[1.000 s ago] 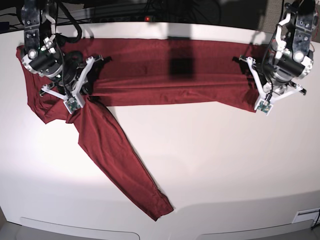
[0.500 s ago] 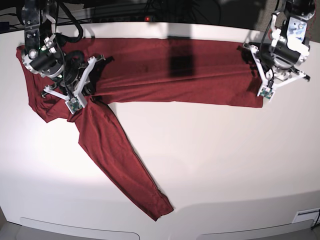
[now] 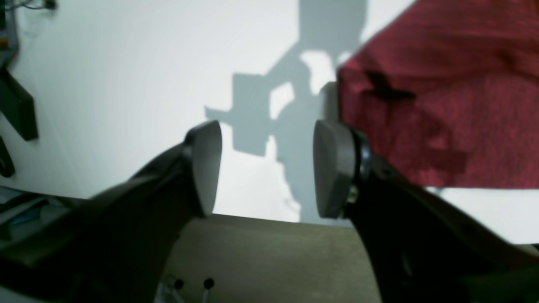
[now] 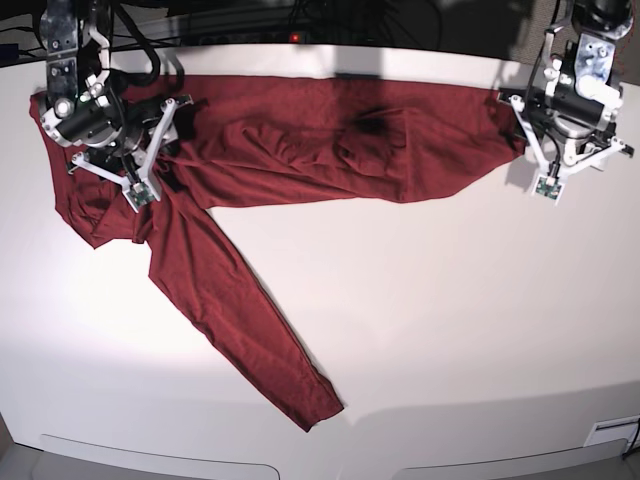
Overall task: Fold the T-shirt properly
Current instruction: 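Lower the folded hem and move the left gripper inward along the fold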
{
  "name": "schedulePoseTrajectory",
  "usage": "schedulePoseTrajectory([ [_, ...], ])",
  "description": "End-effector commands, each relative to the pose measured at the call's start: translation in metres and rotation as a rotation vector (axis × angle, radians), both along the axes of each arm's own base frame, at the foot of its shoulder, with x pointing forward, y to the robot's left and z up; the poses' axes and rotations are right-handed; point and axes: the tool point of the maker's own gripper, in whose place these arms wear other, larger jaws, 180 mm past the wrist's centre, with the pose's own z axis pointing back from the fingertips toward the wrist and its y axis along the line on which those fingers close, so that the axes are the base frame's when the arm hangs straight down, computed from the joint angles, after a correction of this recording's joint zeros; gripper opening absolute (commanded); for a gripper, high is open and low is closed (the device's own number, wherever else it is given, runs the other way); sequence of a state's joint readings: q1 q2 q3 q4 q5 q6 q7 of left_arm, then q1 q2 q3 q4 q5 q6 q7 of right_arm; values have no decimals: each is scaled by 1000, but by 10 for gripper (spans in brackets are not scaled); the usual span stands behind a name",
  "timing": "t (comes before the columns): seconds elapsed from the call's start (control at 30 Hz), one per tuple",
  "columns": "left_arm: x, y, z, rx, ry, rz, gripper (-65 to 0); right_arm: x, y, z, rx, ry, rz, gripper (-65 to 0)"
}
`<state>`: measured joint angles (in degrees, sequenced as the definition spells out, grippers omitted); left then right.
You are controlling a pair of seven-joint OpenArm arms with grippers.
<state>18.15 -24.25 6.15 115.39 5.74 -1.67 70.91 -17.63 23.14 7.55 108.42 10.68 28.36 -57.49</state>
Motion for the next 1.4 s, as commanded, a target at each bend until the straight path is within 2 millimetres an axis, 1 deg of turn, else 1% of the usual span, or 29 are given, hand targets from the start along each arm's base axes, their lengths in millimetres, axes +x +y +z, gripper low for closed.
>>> schedulePoseTrajectory([
  [0.0, 5, 4, 8, 19, -30, -4, -313, 7, -2, 9, -7, -36, 4, -289],
  [0.13, 6, 2, 8, 10, -34, -8, -313, 10, 1, 10, 11, -53, 8, -285],
  [0.2, 8, -5, 7, -32, -41, -17, -313, 10, 6, 11, 38, -54, 9, -285],
  [0.27, 13, -22, 6, -128, -68, -40, -313, 12, 13, 12, 84, -64, 13, -285],
  [0.33, 21, -42, 11, -239, -121, -71, -313, 18, 21, 17, 131, -103, 20, -285],
  [0.4, 29, -59, 22, -316, -183, -102, -313, 26, 26, 22, 160, -154, 29, -285],
  [0.5, 36, -79, 42, -380, -249, -171, -313, 32, 30, 28, 182, -201, 36, -285],
  [0.57, 33, -101, 56, -473, -261, -226, -313, 37, 33, 32, 201, -232, 41, -286],
  [0.63, 21, -127, 66, -586, -240, -305, -313, 41, 42, 38, 258, -250, 40, -286],
  [0.7, 10, -144, 65, -654, -221, -336, -313, 45, 53, 45, 341, -262, 39, -286],
  [0.8, 2, -156, 51, -712, -204, -274, -313, 51, 64, 54, 414, -279, 45, -286],
  [0.87, 4, -156, 38, -704, -198, -232, -313, 55, 66, 58, 427, -290, 53, -286],
  [0.97, 8, -149, 13, -655, -180, -185, -313, 57, 68, 61, 430, -297, 70, -286],
  [1.13, 27, -141, -22, -619, -141, -129, -313, 57, 68, 61, 430, -296, 70, -286],
  [1.27, 39, -114, -56, -493, -76, -97, -313, 57, 68, 61, 428, -294, 70, -286],
  [1.3, 40, -106, -62, -462, -59, -82, -313, 57, 68, 60, 427, -291, 70, -286],
  [1.37, 43, -95, -67, -412, -33, -57, -313, 56, 67, 60, 426, -289, 70, -286],
])
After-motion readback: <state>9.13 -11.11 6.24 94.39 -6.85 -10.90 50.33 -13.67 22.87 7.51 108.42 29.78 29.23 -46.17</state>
